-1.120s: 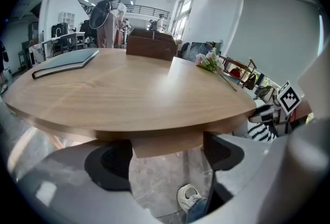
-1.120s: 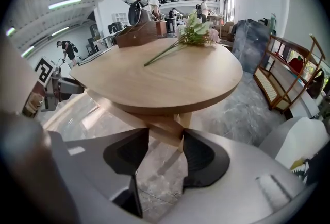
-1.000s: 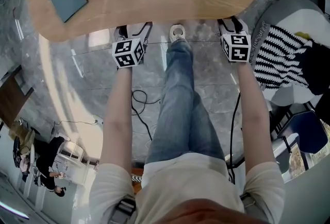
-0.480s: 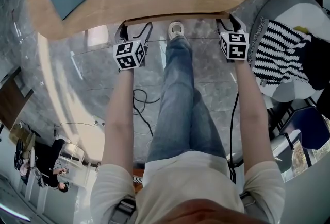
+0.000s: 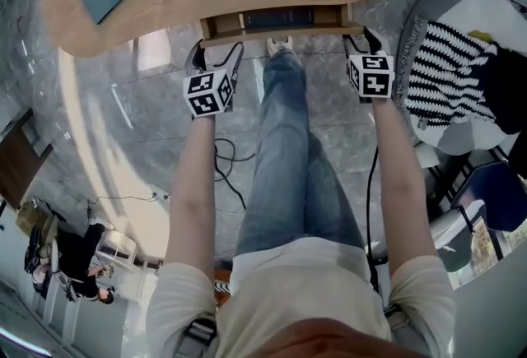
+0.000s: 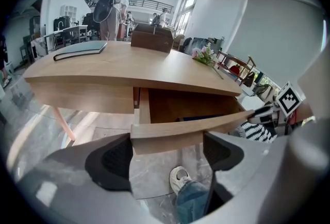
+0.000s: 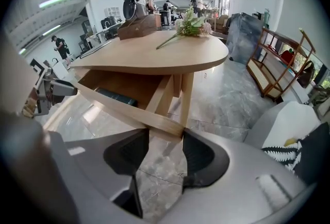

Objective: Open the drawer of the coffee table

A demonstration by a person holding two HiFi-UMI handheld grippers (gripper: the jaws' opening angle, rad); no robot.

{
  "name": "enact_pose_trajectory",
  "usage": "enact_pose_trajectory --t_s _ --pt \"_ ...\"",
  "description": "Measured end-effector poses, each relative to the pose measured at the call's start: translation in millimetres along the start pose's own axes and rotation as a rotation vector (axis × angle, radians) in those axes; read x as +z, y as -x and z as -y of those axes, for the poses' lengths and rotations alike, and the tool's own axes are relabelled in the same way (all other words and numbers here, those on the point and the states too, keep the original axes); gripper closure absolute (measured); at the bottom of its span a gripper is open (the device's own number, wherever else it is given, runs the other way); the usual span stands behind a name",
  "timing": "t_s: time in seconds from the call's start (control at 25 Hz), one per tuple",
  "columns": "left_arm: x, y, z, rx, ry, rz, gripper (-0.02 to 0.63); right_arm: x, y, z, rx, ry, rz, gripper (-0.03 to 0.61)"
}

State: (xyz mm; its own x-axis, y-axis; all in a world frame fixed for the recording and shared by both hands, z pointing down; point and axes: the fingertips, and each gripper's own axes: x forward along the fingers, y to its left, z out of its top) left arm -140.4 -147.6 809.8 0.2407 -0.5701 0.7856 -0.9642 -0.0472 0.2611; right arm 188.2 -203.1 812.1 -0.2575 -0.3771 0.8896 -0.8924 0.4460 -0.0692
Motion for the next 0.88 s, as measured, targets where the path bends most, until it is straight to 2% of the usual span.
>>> enact_pose_trajectory --t_s 0.88 --pt "-60.8 35.7 15.8 -0.007 0.01 -0.041 0.181 -63.7 28.1 -19.4 -0.015 -0.021 -0.062 0.374"
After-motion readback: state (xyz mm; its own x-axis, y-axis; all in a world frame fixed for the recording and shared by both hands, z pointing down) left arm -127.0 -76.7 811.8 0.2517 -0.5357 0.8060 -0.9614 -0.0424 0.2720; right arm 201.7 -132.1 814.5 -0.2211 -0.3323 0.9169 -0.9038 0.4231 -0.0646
